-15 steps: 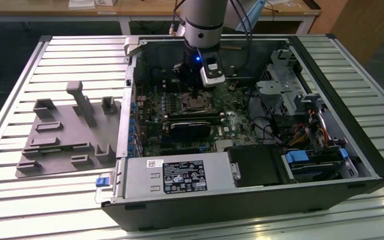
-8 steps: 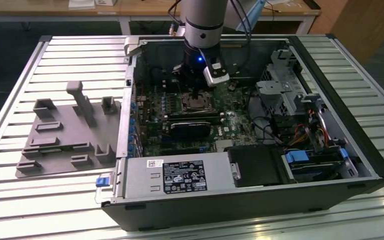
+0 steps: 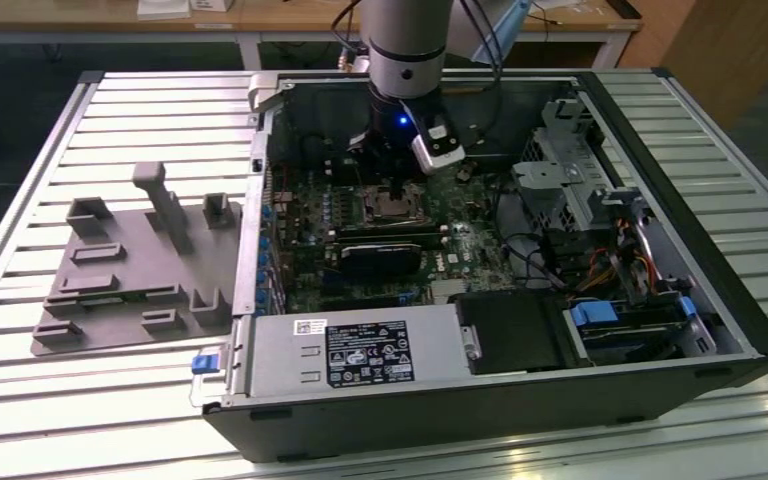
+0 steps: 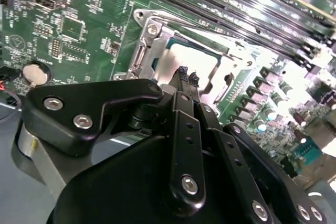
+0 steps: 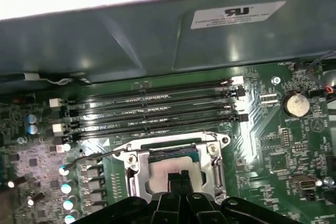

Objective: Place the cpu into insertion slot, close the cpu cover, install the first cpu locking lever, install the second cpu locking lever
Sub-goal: 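Close the cpu cover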

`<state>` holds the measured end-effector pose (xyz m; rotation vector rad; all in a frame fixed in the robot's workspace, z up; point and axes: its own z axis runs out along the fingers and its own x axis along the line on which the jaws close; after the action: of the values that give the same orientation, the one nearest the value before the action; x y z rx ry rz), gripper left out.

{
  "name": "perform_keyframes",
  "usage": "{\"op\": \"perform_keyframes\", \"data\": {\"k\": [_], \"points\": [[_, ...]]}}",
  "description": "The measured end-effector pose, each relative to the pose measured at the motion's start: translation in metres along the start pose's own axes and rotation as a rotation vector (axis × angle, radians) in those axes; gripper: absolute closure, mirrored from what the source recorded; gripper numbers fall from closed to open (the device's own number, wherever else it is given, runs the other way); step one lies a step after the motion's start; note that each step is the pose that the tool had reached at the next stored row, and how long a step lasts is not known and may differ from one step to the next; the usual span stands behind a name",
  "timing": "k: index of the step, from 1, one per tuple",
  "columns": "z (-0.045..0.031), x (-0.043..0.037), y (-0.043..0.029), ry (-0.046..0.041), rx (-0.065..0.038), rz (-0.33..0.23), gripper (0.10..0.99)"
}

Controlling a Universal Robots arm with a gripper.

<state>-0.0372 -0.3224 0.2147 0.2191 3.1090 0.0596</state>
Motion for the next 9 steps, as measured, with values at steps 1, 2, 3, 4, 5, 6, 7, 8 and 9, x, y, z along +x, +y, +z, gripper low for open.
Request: {"op": "perform_keyframes", "data": {"k": [1,2,3,4,5,6,7,8,9], "points": [[0.0001,0.0,-0.0003,-0.0035,-0.001,-0.007,0.984],[0.0002,-0.0001,-0.0005,-0.0053,-0.002,-0.013,0.984],[0.0003,0.0,-0.0008,-0.0066,-0.004,-0.019,0.984],[0.0003,0.0001,-0.0014,-0.0079,-0.006,-0.022,0.984],[0.0002,0.0003,-0.0025,-0.009,-0.007,-0.025,0.984],[0.0002,0.0008,-0.0037,-0.01,-0.008,-0.026,0.984],[0.0001,0.0014,-0.0053,-0.0109,-0.009,-0.028,0.984],[0.0002,0.0023,-0.0065,-0.0113,-0.009,-0.029,0.984],[0.0003,0.0033,-0.007,-0.0115,-0.009,-0.029,0.984]]}}
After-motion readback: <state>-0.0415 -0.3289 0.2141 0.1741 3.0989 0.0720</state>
